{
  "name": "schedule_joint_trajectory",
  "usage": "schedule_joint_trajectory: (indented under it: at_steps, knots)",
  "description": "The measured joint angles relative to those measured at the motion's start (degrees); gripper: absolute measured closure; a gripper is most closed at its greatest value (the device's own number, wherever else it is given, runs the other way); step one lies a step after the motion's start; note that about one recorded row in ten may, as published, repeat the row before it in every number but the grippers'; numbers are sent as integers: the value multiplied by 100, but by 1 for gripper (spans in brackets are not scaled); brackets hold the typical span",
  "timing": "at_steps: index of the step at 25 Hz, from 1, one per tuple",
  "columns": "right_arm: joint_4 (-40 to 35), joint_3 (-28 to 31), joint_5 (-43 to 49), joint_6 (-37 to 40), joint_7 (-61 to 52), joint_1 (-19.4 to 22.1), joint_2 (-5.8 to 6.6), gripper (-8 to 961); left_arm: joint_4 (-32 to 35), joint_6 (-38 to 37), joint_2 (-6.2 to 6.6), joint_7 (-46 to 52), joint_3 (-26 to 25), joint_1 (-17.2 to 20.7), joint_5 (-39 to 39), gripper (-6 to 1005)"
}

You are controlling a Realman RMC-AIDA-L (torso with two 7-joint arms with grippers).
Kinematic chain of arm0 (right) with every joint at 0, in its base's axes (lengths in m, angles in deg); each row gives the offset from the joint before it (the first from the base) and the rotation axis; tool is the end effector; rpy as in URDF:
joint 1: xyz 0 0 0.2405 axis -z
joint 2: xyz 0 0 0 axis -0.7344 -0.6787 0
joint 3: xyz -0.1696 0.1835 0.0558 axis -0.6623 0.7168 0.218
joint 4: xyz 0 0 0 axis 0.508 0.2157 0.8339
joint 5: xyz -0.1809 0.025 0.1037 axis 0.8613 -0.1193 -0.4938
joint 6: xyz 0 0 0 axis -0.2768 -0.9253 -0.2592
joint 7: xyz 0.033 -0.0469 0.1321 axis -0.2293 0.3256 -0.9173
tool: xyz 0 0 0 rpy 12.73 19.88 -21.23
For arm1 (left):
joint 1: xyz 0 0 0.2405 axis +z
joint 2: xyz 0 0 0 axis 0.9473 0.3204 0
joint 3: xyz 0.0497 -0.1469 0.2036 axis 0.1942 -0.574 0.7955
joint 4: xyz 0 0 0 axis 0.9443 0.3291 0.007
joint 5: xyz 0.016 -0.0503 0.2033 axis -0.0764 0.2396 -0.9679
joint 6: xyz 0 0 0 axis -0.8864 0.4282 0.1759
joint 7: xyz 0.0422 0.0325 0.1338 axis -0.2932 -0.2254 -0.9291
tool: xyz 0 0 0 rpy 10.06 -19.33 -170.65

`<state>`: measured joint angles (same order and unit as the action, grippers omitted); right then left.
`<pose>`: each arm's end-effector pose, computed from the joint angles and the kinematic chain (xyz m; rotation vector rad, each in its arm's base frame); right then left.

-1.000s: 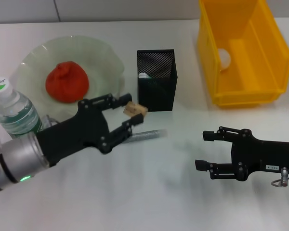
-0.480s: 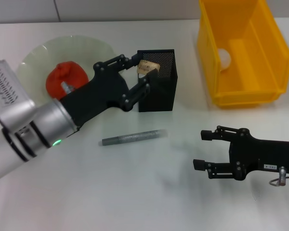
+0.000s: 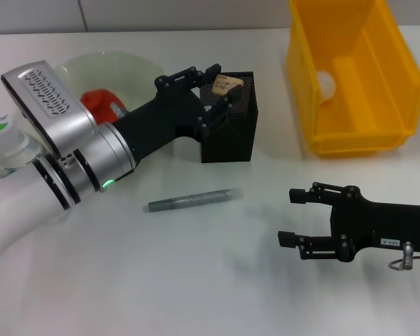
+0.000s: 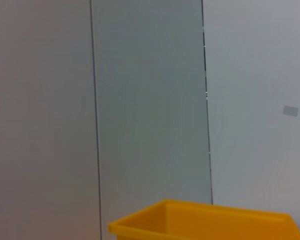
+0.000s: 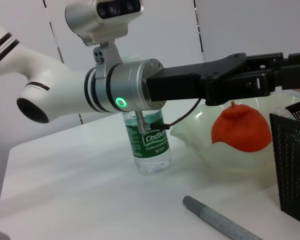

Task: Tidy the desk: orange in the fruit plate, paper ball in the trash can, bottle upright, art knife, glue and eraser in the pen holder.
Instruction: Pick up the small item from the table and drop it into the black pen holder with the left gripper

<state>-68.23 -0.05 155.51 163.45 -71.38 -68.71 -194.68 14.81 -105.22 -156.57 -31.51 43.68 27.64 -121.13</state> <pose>0.2955 0.2712 -0.0404 -2.7981 0.5066 0.7104 -0.2184 0.3431 -0.0876 -2.3471 -0.2534 -0.9323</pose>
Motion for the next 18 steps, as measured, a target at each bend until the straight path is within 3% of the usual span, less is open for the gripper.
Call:
schedule_joint_trajectory:
  at_steps: [18]
  knots:
    - [-2, 2, 0, 17, 0, 1, -15, 129, -80, 167, 1, -8, -211, -73, -208, 485]
